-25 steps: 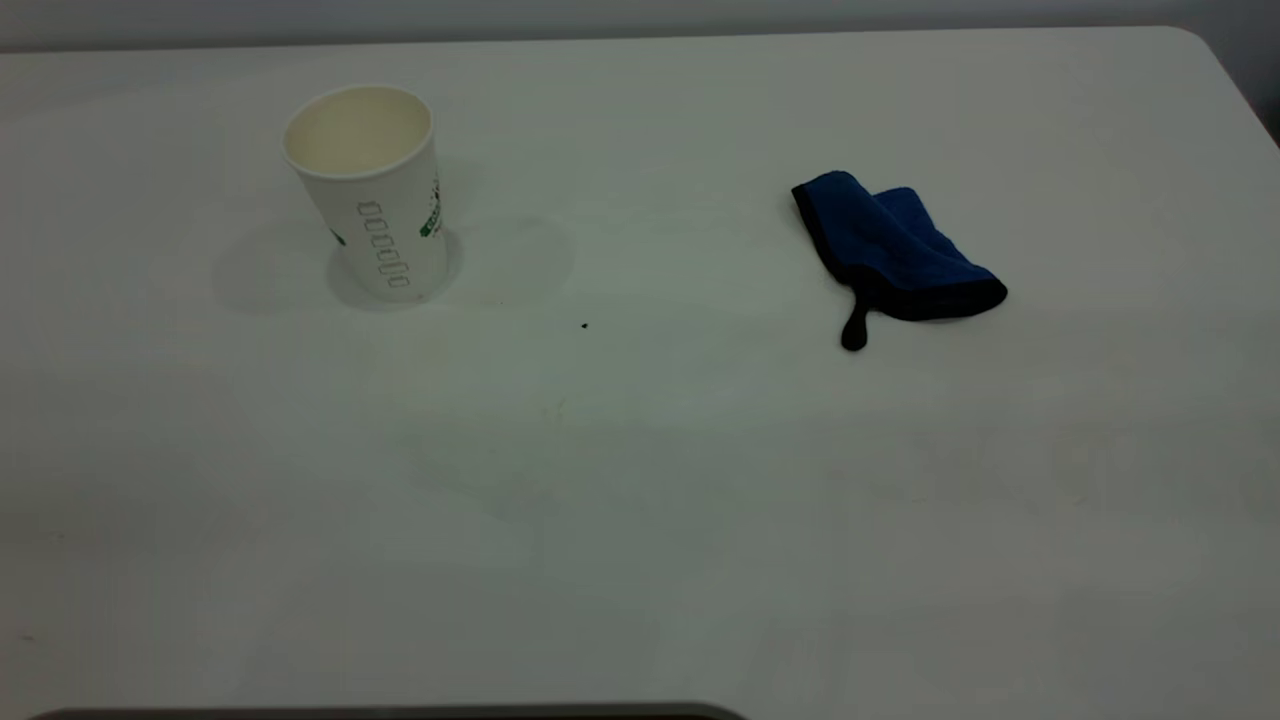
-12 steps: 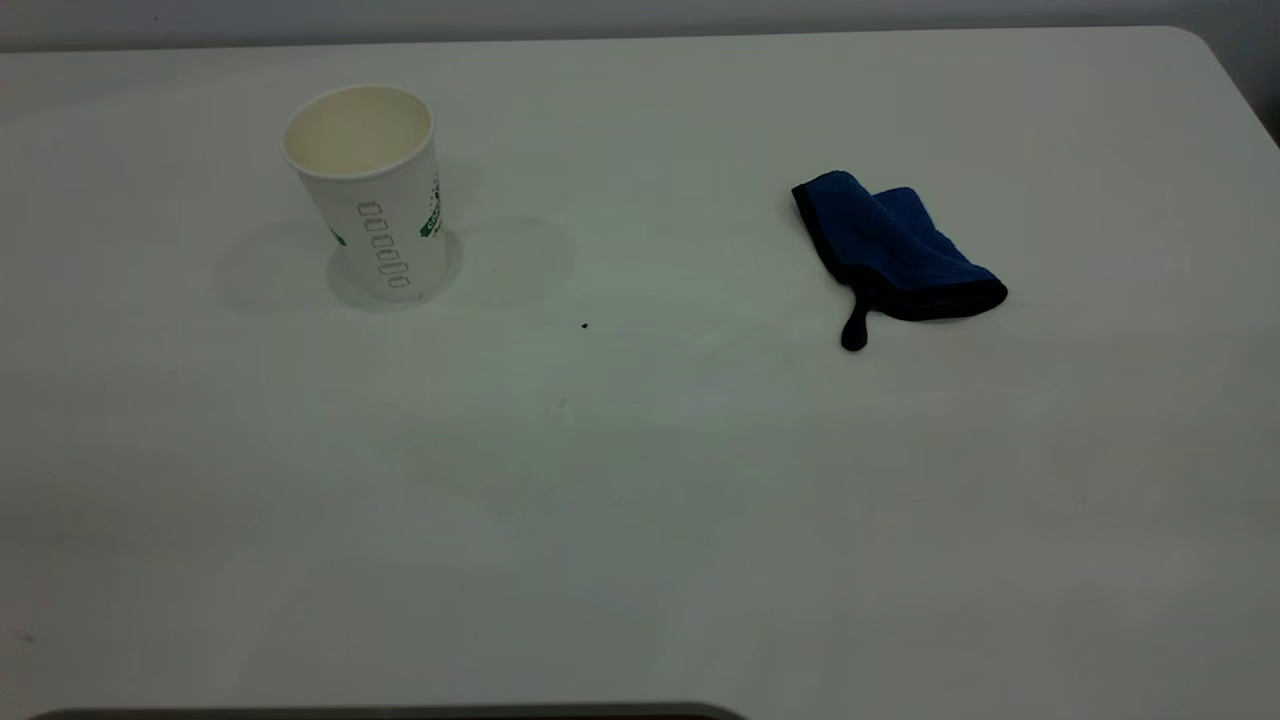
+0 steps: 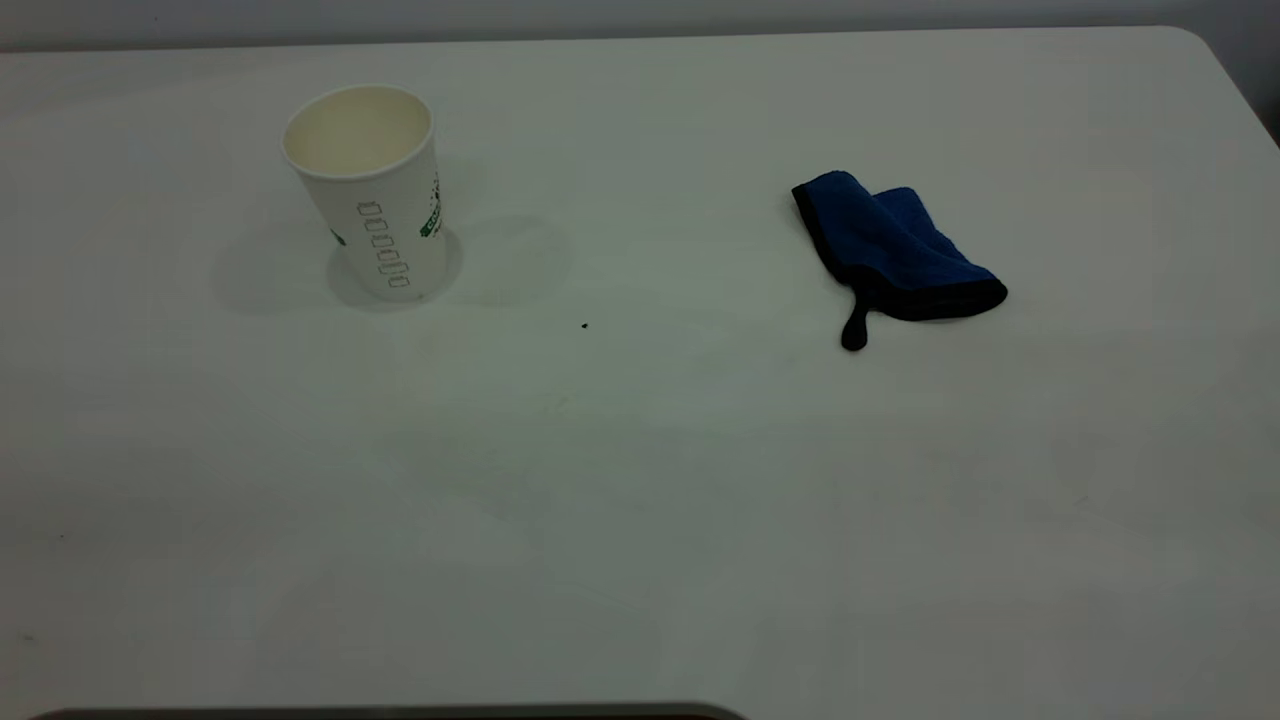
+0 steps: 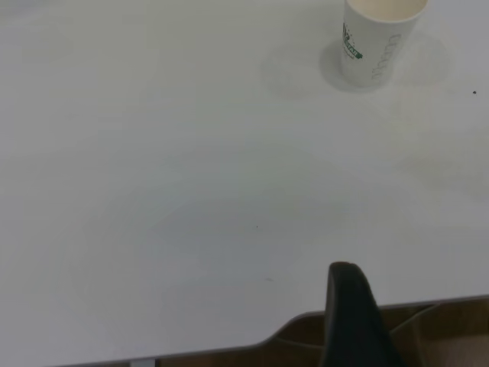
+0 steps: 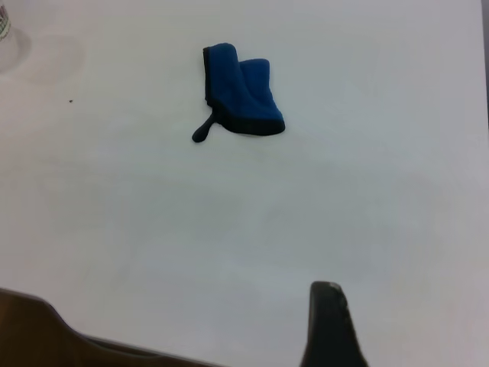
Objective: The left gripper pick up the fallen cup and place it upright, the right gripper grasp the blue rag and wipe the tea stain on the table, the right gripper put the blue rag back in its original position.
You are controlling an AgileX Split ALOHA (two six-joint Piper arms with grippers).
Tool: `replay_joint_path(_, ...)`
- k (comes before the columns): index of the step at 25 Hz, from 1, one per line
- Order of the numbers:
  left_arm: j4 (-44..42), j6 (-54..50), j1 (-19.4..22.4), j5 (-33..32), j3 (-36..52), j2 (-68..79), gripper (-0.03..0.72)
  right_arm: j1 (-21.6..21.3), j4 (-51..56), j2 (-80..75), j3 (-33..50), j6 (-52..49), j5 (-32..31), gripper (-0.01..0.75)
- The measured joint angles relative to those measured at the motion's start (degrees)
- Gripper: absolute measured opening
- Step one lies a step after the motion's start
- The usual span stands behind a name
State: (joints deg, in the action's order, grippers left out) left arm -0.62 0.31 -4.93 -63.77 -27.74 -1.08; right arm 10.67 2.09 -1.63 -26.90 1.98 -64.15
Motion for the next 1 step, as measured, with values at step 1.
replay_joint_path(1, 0.00, 0.00, 0.00, 0.00, 0.00, 0.00, 0.466, 0.00, 0.00, 0.00, 0.00, 0.00, 0.00, 0.546)
